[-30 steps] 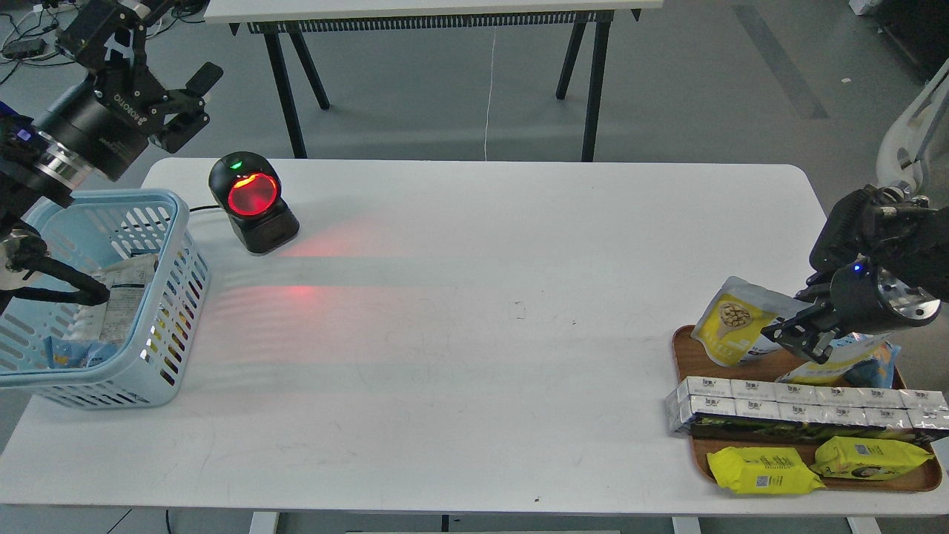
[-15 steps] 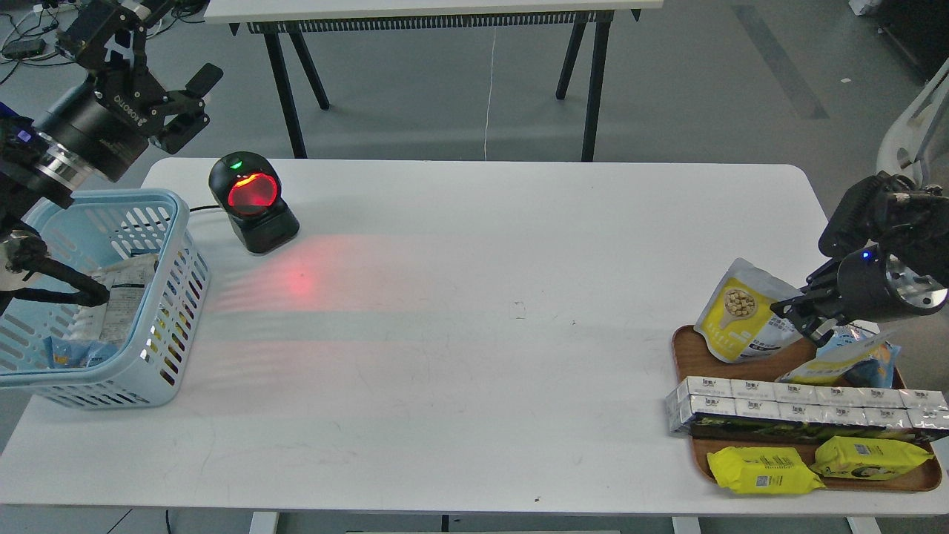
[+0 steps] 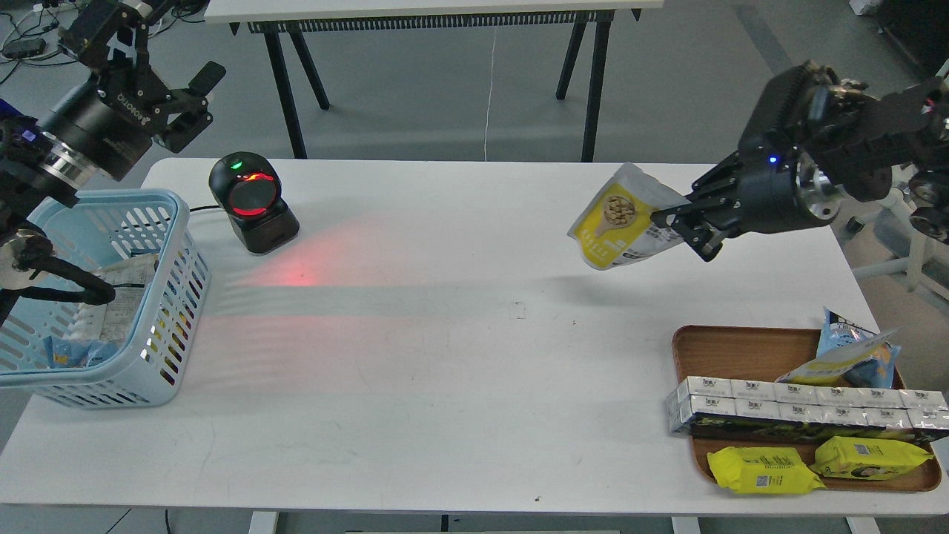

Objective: Scan snack and place in basket
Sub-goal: 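Carry the yellow packet to the table center and set it down, then open the right gripper and withdraw the right arm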

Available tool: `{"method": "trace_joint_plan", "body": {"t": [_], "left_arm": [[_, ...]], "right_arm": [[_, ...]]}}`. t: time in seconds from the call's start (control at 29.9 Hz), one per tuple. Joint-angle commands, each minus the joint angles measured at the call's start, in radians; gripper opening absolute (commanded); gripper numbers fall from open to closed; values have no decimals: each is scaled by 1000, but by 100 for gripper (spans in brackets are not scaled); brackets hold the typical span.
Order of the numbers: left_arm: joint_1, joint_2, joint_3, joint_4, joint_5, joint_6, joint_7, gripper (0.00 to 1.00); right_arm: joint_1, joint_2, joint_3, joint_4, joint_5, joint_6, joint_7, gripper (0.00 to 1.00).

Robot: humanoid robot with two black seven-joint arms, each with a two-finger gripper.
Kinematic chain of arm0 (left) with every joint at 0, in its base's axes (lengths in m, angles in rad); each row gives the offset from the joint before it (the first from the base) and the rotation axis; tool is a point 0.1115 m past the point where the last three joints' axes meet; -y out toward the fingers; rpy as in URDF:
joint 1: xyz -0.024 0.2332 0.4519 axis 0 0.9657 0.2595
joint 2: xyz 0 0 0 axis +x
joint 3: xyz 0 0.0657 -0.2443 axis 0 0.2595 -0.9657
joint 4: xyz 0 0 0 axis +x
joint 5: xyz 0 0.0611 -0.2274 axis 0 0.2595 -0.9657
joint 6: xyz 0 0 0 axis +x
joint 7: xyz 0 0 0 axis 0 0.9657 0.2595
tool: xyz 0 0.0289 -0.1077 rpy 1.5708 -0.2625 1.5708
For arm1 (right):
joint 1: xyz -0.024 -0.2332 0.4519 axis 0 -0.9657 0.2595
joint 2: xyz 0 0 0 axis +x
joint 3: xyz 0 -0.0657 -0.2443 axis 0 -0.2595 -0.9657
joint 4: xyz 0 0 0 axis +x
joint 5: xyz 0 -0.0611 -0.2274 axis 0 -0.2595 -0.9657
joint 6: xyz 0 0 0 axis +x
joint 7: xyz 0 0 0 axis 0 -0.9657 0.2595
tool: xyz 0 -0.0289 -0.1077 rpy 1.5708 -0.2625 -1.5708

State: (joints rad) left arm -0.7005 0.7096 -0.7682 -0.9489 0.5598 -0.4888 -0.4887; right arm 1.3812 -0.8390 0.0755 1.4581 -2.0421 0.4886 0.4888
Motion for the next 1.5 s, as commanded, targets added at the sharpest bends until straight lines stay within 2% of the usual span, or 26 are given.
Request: {"method": "trace_joint_plan", "body": {"t": [0.0,0.3,0.57,0.77,0.8,0.84,0.87,0.9,0.94,1.24,1.34,1.47], "left_arm": [[-7,-7,0,25,2,0,0,100],[-14,-9,-5,41,0,0,0,100],[-14,-7,-5,48,0,0,0,100],[-13,-10,-5,48,0,0,0,100],[-13,-10,-5,48,0,0,0,100],[-13,-10,-5,48,0,0,0,100],[-13,-9,-5,48,0,0,0,100],[-13,-9,-5,48,0,0,0,100],[-13,-10,-5,48,0,0,0,100],[-14,-9,-8,48,0,0,0,100],[-17,-7,-10,48,-11,0,0,100],[-45,-6,-11,50,-14,0,0,100]], "right_arm": [[35,136,0,8,-1,0,0,0],[15,468,-42,-97,-102,0,0,0],[19,581,-103,-177,-122,0,0,0],[9,607,-109,-180,-121,0,0,2],[9,609,-109,-179,-121,0,0,8],[10,607,-109,-179,-121,0,0,18],[12,609,-109,-179,-121,0,0,40],[13,609,-109,-179,-113,0,0,78],[12,606,-108,-179,-112,0,0,87],[12,612,-89,-186,-102,0,0,91],[16,604,10,-217,-78,0,0,91],[16,598,170,-323,115,0,0,92]]}}
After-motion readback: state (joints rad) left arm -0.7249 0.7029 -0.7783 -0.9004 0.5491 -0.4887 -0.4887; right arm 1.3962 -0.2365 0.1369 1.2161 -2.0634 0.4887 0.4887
